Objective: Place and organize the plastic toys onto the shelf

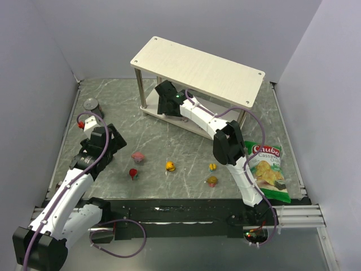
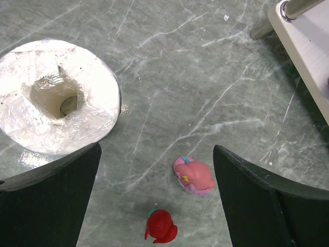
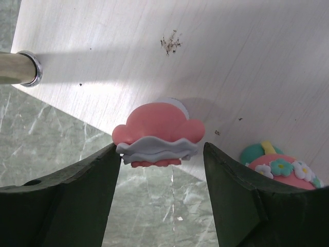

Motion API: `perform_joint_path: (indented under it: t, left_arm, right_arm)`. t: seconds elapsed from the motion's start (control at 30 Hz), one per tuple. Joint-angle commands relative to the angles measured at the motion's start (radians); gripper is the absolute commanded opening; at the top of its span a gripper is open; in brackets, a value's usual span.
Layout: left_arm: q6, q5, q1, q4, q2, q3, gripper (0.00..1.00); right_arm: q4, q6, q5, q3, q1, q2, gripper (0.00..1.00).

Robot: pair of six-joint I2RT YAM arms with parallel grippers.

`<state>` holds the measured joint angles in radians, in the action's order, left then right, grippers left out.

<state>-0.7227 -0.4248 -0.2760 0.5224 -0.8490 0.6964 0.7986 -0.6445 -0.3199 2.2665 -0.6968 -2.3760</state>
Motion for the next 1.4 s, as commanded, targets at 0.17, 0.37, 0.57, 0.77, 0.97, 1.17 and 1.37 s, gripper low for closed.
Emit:
perform_joint_path:
  t: [0.17,0.37,0.57,0.77,0.97,1.17,1.37]
  left_arm:
    - [-0.004,-0.011,-0.003,-0.007,-0.004,0.043,0.96]
    - [-0.004,-0.008,-0.003,-0.009,-0.002,0.043,0.96]
    - [-0.003,-0.002,-0.003,-0.013,0.002,0.041,0.96]
    - [-0.001,0.004,-0.003,-0.015,0.008,0.040,0.96]
    - [0.000,0.014,-0.003,-0.016,0.018,0.037,0.96]
    - [0.000,0.029,-0.003,-0.021,0.025,0.035,0.96]
    - [0.009,0.116,-0.003,-0.038,0.013,0.023,0.96]
  right_arm:
    - [-0.053,0.019,0.002,0.048,0.025,0.001,0.75]
    - [-0.088,0.022,0.007,-0.007,0.023,0.049,0.76]
    - [-0.122,0.026,-0.002,-0.068,0.011,0.103,0.78]
    - [-0.145,0.031,-0.019,-0.137,-0.006,0.156,0.79]
    - [-0.174,0.042,-0.021,-0.196,-0.033,0.205,0.80]
    - [-0.205,0.052,-0.016,-0.258,-0.069,0.256,0.79]
    - [-0.239,0.071,-0.007,-0.372,-0.109,0.354,0.78]
